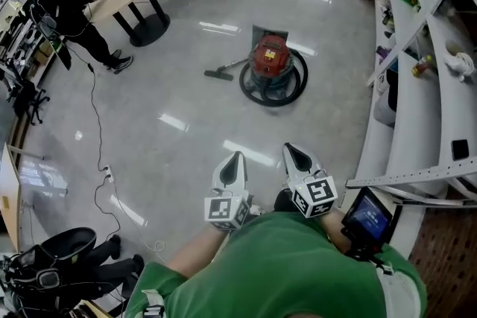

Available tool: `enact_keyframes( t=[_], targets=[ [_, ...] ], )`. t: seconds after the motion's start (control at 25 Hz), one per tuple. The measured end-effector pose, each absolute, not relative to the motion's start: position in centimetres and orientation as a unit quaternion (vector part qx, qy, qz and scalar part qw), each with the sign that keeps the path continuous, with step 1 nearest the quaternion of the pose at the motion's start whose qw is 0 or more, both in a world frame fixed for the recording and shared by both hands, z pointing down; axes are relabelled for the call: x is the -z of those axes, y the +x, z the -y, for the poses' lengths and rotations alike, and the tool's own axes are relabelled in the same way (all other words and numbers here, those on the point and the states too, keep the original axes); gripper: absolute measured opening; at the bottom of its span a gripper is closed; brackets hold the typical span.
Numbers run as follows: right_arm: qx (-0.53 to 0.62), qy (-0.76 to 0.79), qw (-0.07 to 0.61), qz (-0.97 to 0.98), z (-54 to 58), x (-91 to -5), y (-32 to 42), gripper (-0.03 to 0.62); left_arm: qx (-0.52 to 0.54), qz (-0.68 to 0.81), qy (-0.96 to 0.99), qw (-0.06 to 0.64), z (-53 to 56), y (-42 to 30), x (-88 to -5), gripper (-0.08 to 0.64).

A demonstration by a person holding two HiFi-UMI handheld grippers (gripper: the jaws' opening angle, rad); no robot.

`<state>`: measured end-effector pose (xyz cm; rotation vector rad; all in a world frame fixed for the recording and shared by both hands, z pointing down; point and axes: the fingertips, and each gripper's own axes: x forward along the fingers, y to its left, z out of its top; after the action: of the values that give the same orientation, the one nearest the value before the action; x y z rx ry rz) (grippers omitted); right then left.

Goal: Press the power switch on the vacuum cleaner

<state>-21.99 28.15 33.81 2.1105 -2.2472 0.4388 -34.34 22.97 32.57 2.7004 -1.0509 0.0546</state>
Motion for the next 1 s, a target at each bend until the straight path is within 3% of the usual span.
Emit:
enact_keyframes(
  t=[0.44, 1.0],
  targets=[
    [-0.135, 0.689, 0.006, 0.712, -20.7, -34.4, -16.7, 0.002, -0.023, 0.355, 0.927, 0.115, -15.7, -29.3, -33.6, 0.008],
    [-0.138, 0.685, -0.01, 0.715, -11.0, -34.2, -3.6, 0.002, -0.035, 0.355, 0.928, 0.105, -5.6, -15.5, -33.6, 0.008]
  ],
)
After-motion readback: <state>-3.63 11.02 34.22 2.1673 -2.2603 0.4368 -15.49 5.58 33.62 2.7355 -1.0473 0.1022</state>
